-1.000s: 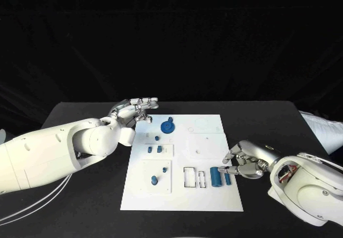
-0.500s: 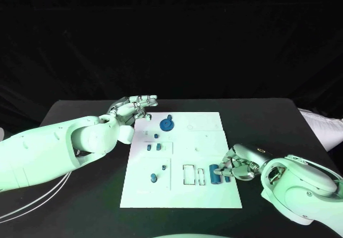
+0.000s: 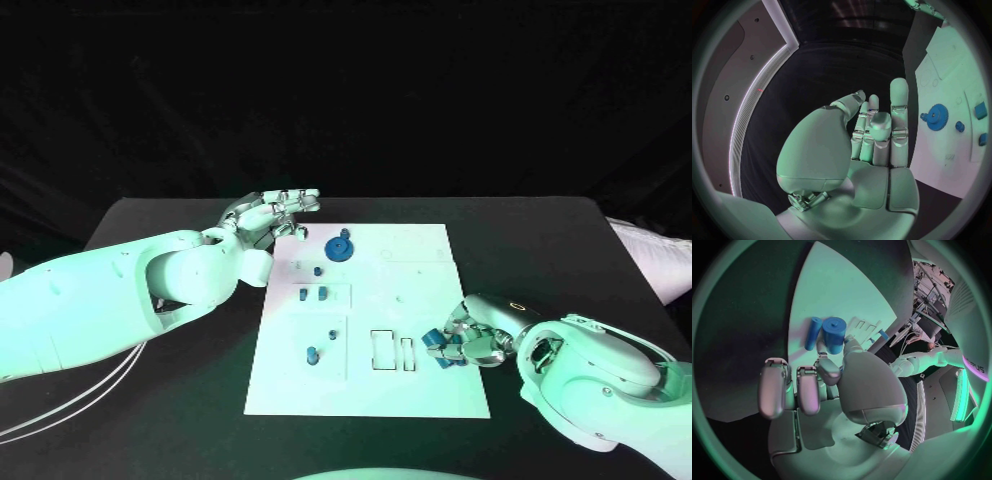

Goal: Assemble the parts on the task board

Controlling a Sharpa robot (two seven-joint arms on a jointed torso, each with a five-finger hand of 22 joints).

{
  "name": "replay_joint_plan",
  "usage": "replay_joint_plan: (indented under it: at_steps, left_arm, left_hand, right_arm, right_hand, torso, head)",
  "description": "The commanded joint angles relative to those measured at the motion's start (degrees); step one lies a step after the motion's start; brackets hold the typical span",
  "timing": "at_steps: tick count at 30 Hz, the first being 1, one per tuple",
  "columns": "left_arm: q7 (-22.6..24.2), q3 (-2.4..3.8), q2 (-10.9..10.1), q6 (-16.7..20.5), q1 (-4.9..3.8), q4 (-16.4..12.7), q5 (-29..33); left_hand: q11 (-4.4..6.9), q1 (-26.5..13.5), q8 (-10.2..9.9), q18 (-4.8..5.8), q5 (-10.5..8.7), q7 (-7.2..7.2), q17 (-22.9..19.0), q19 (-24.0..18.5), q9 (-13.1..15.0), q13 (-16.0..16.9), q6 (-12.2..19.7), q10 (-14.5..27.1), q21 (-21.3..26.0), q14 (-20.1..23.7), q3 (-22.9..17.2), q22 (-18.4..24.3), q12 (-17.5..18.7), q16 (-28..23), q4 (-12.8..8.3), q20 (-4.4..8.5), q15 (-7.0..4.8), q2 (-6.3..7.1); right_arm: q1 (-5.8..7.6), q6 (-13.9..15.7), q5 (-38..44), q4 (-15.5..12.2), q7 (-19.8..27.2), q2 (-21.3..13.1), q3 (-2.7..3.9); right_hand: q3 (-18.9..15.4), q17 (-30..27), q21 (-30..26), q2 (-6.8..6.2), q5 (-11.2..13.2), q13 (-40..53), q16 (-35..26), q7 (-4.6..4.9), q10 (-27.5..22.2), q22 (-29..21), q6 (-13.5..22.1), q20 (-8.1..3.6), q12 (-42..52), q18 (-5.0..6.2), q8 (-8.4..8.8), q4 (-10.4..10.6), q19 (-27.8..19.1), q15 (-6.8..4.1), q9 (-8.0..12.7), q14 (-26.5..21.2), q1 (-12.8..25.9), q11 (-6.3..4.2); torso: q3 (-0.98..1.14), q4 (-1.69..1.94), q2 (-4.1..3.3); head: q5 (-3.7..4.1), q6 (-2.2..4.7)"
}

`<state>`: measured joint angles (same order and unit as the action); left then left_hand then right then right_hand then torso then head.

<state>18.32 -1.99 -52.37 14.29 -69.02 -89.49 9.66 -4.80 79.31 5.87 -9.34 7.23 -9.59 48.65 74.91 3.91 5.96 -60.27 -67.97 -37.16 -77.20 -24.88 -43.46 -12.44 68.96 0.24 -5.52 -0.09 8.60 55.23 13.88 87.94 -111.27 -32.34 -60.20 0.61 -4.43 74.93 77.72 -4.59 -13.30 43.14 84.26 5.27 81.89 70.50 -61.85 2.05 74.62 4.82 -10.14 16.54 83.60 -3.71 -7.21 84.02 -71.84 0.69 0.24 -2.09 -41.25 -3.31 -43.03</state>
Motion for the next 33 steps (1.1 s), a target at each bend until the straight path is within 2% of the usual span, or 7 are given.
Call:
replay_joint_plan:
  at_steps: [1, 10, 16, 20, 27, 33]
  left_arm:
    - [0.22, 0.03, -0.02, -1.13, -0.02, -0.18, -0.20]
    - [0.06, 0.02, -0.12, -1.21, -0.02, -0.18, -0.20]
    - [-0.02, 0.02, -0.16, -1.26, -0.02, -0.20, -0.20]
    - [-0.10, 0.02, -0.15, -1.36, -0.02, -0.20, -0.20]
    - [-0.14, 0.00, -0.11, -1.46, -0.02, -0.16, -0.20]
    - [-0.13, -0.01, -0.07, -1.55, -0.02, -0.15, -0.21]
  left_hand:
    - [-0.12, -0.36, 0.28, -0.74, -0.21, 0.00, -0.06, -0.17, -0.02, 0.08, 0.42, 0.39, 0.23, 0.23, 0.29, 0.10, -0.36, -0.14, -0.05, -0.01, 0.09, -0.41]
    - [-0.12, -0.36, 0.28, -0.74, -0.21, 0.00, -0.06, -0.17, -0.02, 0.08, 0.42, 0.39, 0.23, 0.23, 0.29, 0.10, -0.36, -0.14, -0.05, -0.01, 0.09, -0.41]
    - [-0.12, -0.36, 0.28, -0.74, -0.21, 0.00, -0.06, -0.17, -0.02, 0.08, 0.42, 0.39, 0.23, 0.23, 0.29, 0.10, -0.36, -0.14, -0.05, -0.01, 0.09, -0.41]
    - [-0.14, -0.45, 0.30, -0.75, -0.21, -0.01, -0.18, -0.21, -0.02, 0.09, 0.47, 0.49, 0.34, 0.28, 0.40, 0.17, -0.45, -0.16, -0.04, -0.03, 0.11, -0.43]
    - [-0.14, -0.45, 0.30, -0.75, -0.21, -0.01, -0.18, -0.21, -0.02, 0.09, 0.47, 0.49, 0.34, 0.28, 0.40, 0.17, -0.45, -0.16, -0.04, -0.03, 0.11, -0.43]
    - [-0.14, -0.45, 0.30, -0.75, -0.21, -0.01, -0.18, -0.21, -0.02, 0.09, 0.47, 0.49, 0.34, 0.28, 0.40, 0.17, -0.45, -0.16, -0.04, -0.03, 0.11, -0.43]
  right_arm:
    - [-0.48, -4.03, 2.52, 0.63, -0.72, 0.71, -0.11]
    - [-1.58, -5.02, 4.80, 1.79, -1.06, 2.29, -0.11]
    - [-1.75, -4.21, 5.50, 1.95, -1.27, 2.60, -0.11]
    - [-1.79, -0.61, 4.73, 1.30, -1.34, 2.30, -0.09]
    - [-1.71, 7.23, 0.23, -1.22, -1.24, 1.24, 0.41]
    - [-1.42, 10.74, -3.40, -2.82, -1.27, 0.93, 0.81]
  right_hand:
    - [-0.46, 6.10, 0.19, 0.45, 0.50, 29.44, 0.34, -0.03, 0.01, -0.05, 0.06, 0.13, 1.19, -0.81, -0.32, 0.00, 0.23, 0.08, -0.04, 4.44, -0.01, -0.14]
    - [-1.38, 6.20, 0.25, 0.81, 1.56, 29.34, 0.42, -0.23, -0.37, 0.08, -0.45, 0.12, 0.69, -0.81, -1.03, -0.25, 0.11, 0.00, -0.62, 4.40, -1.29, -0.28]
    - [-1.45, 6.46, 0.47, 1.72, 0.58, 29.73, 0.59, -0.58, -0.30, 0.43, -1.46, -0.04, 0.69, -0.85, -1.88, -0.69, 0.17, -0.23, -1.32, 4.43, -3.13, -0.59]
    - [-1.27, 6.82, 0.75, 2.80, -1.39, 30.30, 0.81, -0.99, -0.01, 0.84, -2.37, -0.31, 0.90, -0.92, -2.65, -1.08, 0.31, -0.54, -2.07, 4.49, -4.67, -0.95]
    - [-2.11, 7.28, 1.02, 3.46, -7.63, 30.76, 1.11, -1.17, 0.21, 1.23, -2.20, -0.56, 0.75, -1.00, -2.87, -0.32, 0.46, -0.74, -2.99, 4.57, -4.75, -1.14]
    - [-2.75, 7.37, 1.06, 3.77, -10.54, 31.00, 1.18, -1.22, 0.32, 1.30, -2.04, -0.62, 0.59, -1.01, -2.92, -0.11, 0.47, -0.78, -3.55, 4.58, -4.48, -1.21]
  torso:
    - [0.00, 0.04, 0.01]
    - [-0.03, -0.01, 0.03]
    - [-0.06, -0.12, 0.05]
    - [0.01, -0.07, 0.02]
    - [-0.04, 0.01, 0.07]
    - [-0.06, 0.02, 0.00]
  head:
    - [-0.17, -0.17]
    - [-0.41, -0.30]
    - [-0.39, -0.31]
    - [-0.27, -0.31]
    - [-0.21, -0.30]
    - [-0.29, -0.25]
